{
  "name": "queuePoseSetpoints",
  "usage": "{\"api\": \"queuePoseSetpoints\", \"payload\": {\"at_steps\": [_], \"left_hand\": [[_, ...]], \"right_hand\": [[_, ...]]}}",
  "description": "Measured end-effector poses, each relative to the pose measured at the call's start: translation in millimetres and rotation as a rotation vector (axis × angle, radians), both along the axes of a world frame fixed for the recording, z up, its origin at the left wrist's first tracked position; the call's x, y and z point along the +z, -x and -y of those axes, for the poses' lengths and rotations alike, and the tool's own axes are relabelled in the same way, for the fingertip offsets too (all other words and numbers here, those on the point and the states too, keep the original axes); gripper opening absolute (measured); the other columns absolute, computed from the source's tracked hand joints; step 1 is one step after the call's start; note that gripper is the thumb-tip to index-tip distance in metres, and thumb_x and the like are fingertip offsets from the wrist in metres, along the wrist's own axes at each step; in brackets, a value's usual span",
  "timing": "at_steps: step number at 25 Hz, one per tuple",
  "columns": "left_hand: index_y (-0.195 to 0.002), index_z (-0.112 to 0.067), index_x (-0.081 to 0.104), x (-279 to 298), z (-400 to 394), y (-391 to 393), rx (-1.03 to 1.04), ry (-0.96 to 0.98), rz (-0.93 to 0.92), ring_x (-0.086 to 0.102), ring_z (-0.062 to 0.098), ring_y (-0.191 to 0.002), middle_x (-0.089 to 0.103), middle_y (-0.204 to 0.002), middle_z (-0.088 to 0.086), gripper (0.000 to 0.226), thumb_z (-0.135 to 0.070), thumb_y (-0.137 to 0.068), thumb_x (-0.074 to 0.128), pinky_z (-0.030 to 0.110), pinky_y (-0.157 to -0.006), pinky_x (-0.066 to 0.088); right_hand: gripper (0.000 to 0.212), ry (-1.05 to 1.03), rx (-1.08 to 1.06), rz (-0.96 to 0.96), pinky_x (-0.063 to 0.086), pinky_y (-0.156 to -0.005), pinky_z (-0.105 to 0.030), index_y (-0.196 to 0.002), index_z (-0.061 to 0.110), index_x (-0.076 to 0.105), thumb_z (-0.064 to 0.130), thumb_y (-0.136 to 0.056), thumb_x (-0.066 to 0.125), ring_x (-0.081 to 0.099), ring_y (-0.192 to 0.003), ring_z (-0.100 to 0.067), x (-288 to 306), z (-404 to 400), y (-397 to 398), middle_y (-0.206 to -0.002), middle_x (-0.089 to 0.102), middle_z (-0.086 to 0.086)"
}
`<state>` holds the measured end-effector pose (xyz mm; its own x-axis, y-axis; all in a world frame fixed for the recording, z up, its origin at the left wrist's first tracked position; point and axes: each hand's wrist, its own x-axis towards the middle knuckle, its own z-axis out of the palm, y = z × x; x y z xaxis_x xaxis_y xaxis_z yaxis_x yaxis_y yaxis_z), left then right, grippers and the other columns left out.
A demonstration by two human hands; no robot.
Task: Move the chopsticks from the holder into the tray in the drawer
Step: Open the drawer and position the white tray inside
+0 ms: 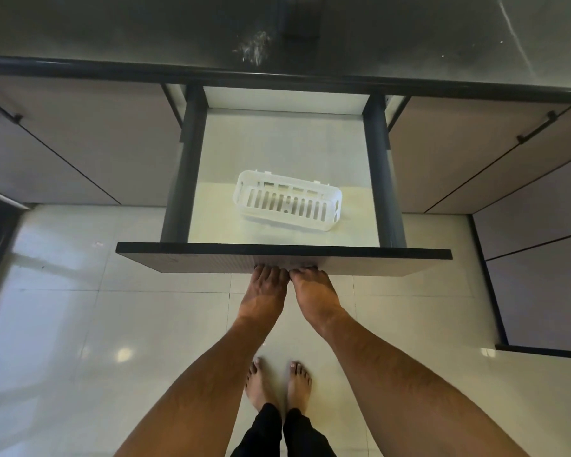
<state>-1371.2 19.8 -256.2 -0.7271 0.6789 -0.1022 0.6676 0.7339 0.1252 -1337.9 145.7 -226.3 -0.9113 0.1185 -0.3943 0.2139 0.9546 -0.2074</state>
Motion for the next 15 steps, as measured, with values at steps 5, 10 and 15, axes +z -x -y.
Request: {"api": "queuePoseSetpoints", "payload": {"at_steps": [5, 10, 15], "left_hand": [[-0.155, -0.007, 0.025, 1.3, 3.6, -12.1, 0.021, 0.003, 0.0, 0.026, 0.032, -0.149, 0.038, -0.156, 0.014, 0.061, -0.007, -0.1, 0.05, 0.044, -0.127, 0.001], [-0.156, -0.012, 0.024, 5.7, 1.9, -16.6, 0.043, 0.063, 0.019, 0.024, 0.031, -0.151, 0.034, -0.16, 0.012, 0.068, -0.017, -0.098, 0.06, 0.044, -0.126, 0.002], [-0.149, -0.009, 0.039, 21.1, 12.5, -25.5, 0.032, 0.084, 0.01, 0.04, 0.033, -0.142, 0.047, -0.15, 0.014, 0.061, -0.024, -0.096, 0.065, 0.049, -0.123, 0.022]], "right_hand": [[0.055, -0.011, 0.029, -0.05, 0.032, -0.122, -0.037, -0.146, 0.02, 0.045, 0.014, -0.096, 0.067, 0.042, -0.142, -0.026, 3.1, 2.3, -10.5, -0.151, 0.05, -0.006], [0.051, 0.001, 0.071, -0.053, 0.033, -0.121, -0.04, -0.146, 0.02, 0.045, 0.019, -0.098, 0.064, 0.045, -0.141, -0.026, 3.2, 2.8, -14.3, -0.15, 0.05, -0.005], [0.035, 0.041, 0.094, -0.193, 0.048, -0.11, -0.036, -0.133, 0.017, 0.059, 0.023, -0.099, 0.064, 0.061, -0.122, -0.022, 14.7, 4.7, -28.9, -0.134, 0.064, -0.004]]}}
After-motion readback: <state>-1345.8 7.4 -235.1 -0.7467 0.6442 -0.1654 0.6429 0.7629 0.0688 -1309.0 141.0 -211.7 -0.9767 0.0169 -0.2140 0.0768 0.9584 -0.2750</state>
